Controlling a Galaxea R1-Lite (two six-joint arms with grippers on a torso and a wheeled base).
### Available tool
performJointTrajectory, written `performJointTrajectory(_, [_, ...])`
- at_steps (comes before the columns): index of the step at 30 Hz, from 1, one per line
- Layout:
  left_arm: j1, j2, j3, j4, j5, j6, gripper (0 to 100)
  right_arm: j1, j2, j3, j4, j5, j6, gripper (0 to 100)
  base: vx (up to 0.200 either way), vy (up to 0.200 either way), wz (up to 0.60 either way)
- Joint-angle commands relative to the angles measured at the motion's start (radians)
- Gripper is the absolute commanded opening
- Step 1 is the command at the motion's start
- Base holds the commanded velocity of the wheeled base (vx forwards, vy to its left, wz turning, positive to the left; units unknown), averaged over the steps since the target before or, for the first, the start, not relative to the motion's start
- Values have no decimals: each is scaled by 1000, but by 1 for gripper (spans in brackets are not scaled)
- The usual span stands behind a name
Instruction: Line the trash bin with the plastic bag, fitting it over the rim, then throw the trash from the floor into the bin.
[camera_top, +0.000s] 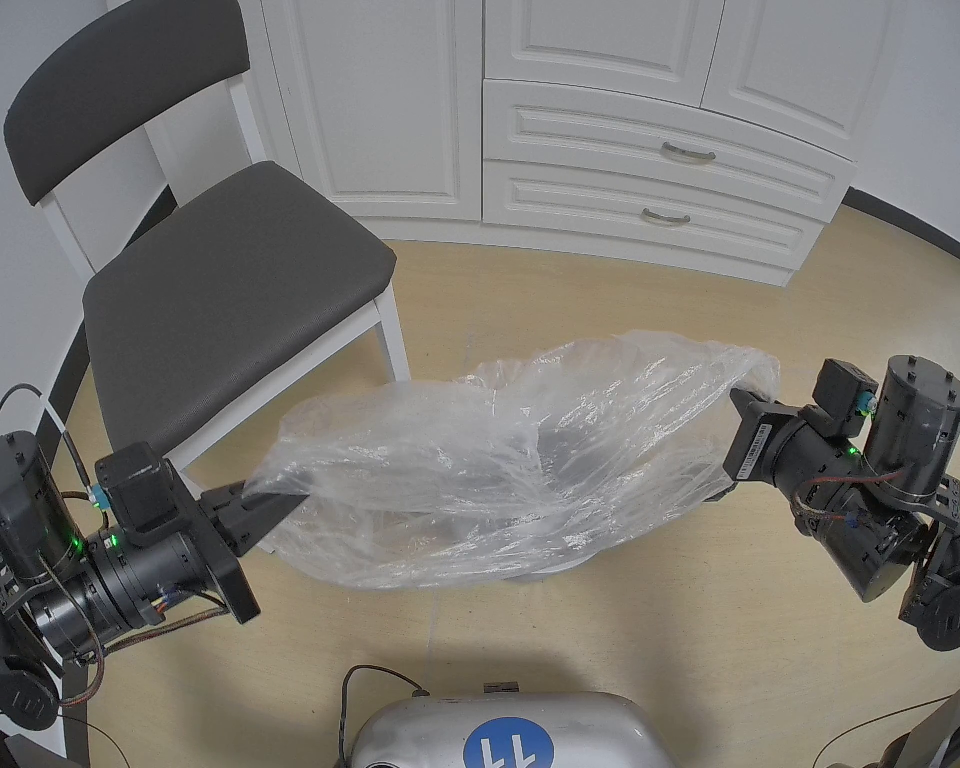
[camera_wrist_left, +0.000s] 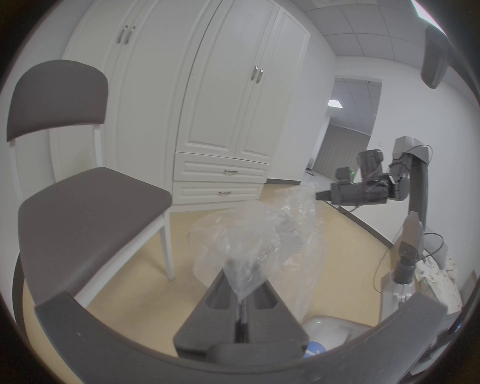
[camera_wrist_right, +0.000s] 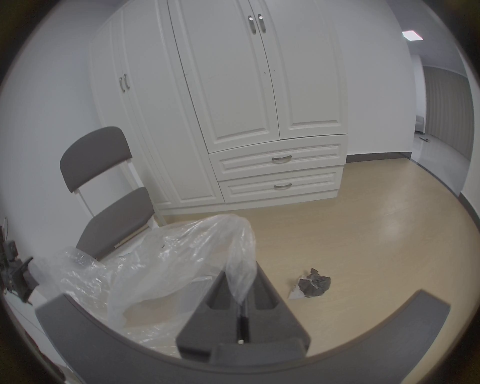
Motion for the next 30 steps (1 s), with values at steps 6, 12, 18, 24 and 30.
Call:
performJointTrajectory(6, [116, 12, -16, -64, -8, -1, 0, -1, -77, 138, 11, 4, -134, 0, 0, 0, 0])
performJointTrajectory(12, [147, 12, -25, -69, -9, -1, 0, -1, -119, 215, 11, 11, -225, 0, 0, 0, 0])
performJointTrajectory(18, [173, 24, -37, -69, -9, -1, 0, -1, -120, 263, 13, 16, -271, 0, 0, 0, 0])
performJointTrajectory(24, [197, 24, -49, -69, -9, -3, 0, -1, -126, 290, 11, 16, -308, 0, 0, 0, 0])
performJointTrajectory(30, [210, 31, -52, -69, -9, -1, 0, -1, -126, 305, 11, 16, -314, 0, 0, 0, 0])
